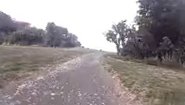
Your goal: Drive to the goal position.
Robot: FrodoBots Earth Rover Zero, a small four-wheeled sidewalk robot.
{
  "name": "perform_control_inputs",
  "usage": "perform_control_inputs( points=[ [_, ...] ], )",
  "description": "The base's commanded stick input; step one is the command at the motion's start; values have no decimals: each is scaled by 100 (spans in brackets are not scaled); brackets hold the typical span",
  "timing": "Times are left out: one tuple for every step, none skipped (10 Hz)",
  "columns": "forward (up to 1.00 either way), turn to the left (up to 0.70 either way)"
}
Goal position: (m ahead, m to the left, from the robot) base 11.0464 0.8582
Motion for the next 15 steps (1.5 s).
perform_control_inputs(
  points=[
    [60, 1],
    [60, 1],
    [60, 1],
    [60, 1],
    [60, 1],
    [60, 1],
    [60, 1],
    [60, 1],
    [60, 1],
    [60, 1],
    [60, 1],
    [60, 1],
    [60, 1],
    [60, 1],
    [60, 1]
  ],
)
